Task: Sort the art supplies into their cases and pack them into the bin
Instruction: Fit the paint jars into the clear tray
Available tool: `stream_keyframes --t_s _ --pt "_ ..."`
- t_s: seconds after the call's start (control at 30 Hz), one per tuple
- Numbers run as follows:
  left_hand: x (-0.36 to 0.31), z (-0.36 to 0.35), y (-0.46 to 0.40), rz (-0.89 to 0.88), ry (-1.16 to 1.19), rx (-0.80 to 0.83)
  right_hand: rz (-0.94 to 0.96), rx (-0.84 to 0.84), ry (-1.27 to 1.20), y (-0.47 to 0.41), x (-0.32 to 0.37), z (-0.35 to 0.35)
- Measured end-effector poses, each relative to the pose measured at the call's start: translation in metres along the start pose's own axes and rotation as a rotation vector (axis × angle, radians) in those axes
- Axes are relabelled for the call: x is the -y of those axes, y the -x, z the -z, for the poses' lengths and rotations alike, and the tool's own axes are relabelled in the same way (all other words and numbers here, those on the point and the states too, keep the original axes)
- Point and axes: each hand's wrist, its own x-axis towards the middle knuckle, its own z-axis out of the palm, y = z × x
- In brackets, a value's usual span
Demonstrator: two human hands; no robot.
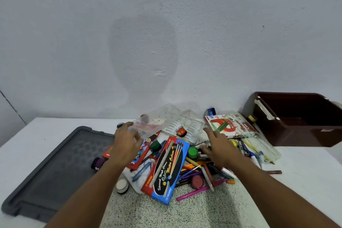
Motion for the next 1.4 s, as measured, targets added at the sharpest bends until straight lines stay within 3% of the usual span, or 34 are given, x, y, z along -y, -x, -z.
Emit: stream_keyframes --t_s 0.4,0.57,0.8,1.07,1.23,1.4 --pt "-0.030 -0.002 0.001 -0.221 0.256 0.000 -0.049 -0.152 -0.324 -0.003 -0.024 0.046" --pt "-0.057 -0.009 0.011 -0.345 0.325 -0.028 -0.019 -0.101 -0.463 0.007 -0.049 0.062" --pt "-0.083 -0.024 0.035 -0.408 0.364 0.063 0.039 -0.036 -0.587 0.037 -0.099 0.065" --pt "-0.096 -0.039 0.080 -0.451 0.330 0.213 0.131 0.159 -0.394 0.086 -0.143 0.042" --pt "-0.096 -0.043 0.114 -0.564 0.178 0.271 0.253 0.167 -0.369 0.117 -0.158 0.023" --pt "-0.089 -0.051 0.149 -0.563 0.125 0.350 0.378 0.155 -0.302 0.141 -0.165 0.004"
